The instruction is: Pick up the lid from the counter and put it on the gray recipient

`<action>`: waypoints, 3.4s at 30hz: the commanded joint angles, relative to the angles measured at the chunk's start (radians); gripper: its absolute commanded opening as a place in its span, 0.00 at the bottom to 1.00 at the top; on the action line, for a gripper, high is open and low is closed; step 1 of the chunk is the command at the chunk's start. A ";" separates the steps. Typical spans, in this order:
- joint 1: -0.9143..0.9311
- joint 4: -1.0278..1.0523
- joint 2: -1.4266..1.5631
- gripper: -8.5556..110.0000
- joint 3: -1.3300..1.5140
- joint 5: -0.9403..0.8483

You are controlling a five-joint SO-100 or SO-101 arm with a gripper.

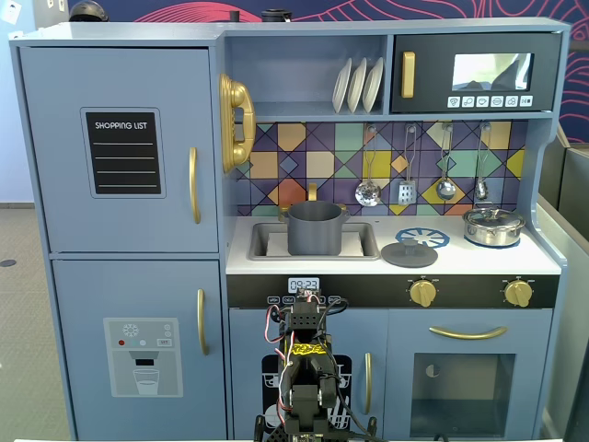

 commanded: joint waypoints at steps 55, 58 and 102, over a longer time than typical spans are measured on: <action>0.684 -1.120 -0.569 0.07 -0.601 -0.101; 0.669 -1.186 -0.578 0.07 -0.555 -0.104; 0.626 -1.743 -1.313 0.21 -0.871 -0.025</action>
